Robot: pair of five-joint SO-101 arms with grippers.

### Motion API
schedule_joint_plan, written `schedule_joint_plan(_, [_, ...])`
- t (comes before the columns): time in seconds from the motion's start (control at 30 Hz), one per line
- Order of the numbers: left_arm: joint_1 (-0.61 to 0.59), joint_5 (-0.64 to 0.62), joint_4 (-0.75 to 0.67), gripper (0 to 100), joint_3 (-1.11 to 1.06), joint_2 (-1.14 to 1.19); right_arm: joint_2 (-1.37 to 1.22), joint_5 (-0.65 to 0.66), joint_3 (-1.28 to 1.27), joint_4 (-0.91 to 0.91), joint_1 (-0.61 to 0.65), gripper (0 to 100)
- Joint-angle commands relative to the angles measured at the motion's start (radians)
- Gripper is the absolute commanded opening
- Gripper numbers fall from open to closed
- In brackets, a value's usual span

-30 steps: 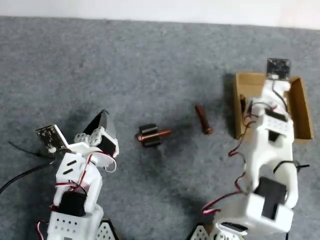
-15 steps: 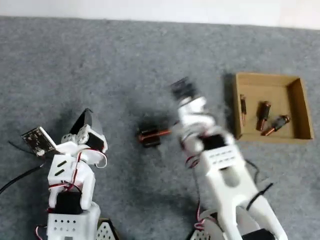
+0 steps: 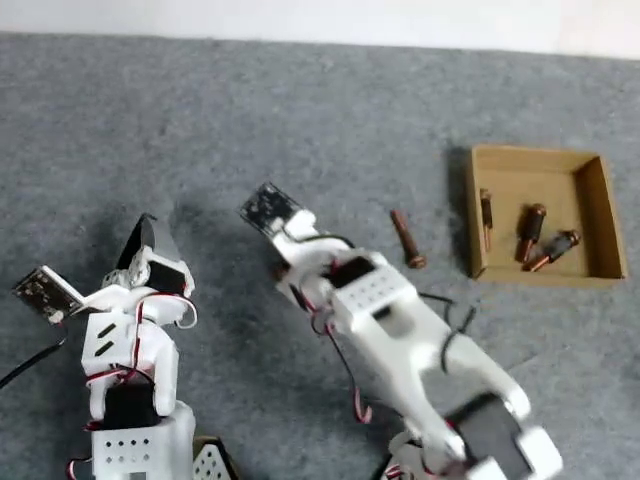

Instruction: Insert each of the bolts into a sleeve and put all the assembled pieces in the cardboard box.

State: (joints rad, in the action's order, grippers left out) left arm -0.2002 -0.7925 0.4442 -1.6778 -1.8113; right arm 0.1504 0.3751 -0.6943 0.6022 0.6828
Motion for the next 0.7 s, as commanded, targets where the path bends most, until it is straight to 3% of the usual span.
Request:
schedule_joint_plan(0.0, [-0.012,-0.008,-0.029,1,-0.018,-0.004,-0.12,0.012,0.153,0.004,0.005,19.1])
schedule_joint_plan(0.13, [-0.012,-0.008,-0.031,1,-0.018,-0.004,-0.265,0.014,0.249,0.004,0.005,19.1])
schedule_joint_plan(0.3, [-0.012,-0.008,-0.031,1,-0.018,-0.004,-0.381,0.107,0.314,0.004,-0.016,19.1])
schedule_joint_plan(0.67, [-0.01,-0.008,-0.031,1,-0.018,-0.004,-0.404,0.11,0.314,0.019,-0.038,19.1])
